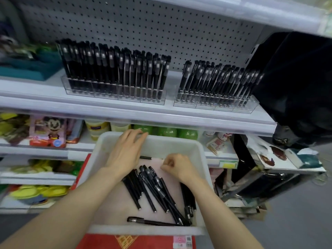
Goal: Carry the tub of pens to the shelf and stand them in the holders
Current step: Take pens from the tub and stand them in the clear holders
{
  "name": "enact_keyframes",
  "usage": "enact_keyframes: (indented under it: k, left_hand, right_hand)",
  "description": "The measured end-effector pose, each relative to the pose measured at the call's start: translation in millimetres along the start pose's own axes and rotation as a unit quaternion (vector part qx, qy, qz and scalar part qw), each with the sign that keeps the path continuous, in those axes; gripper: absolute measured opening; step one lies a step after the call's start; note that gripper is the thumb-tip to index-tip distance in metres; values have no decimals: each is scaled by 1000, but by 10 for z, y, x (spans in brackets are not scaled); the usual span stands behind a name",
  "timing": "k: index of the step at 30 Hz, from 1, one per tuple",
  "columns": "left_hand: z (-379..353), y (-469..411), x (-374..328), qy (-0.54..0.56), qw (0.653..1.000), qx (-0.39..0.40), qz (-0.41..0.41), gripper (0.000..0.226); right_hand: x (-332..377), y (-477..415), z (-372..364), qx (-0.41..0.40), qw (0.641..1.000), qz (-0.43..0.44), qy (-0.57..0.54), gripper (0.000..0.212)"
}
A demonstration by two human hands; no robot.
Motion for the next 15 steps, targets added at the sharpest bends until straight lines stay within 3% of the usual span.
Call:
enact_keyframes:
  k: [6,10,15]
  left_hand:
    - [-49,-6,-10,3,1000,9,13,56]
    - [-47,-10,-7,6,1000,15,14,58]
    - [-7,-37,-45,28,999,15,16,54]
  right_hand:
    - [-85,78,-313,161,986,-13,41,20]
    - [-73,7,-274,145,989,-20,7,19]
    - [-3,-23,173,33,988,-18,-152,13]
Point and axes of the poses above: each hand's wrist, its own y-axis away from the middle knuckle, its own z-axis out of the back of the hand, x = y × z, the point moved 9 cm from there along -y, towards the middle knuckle
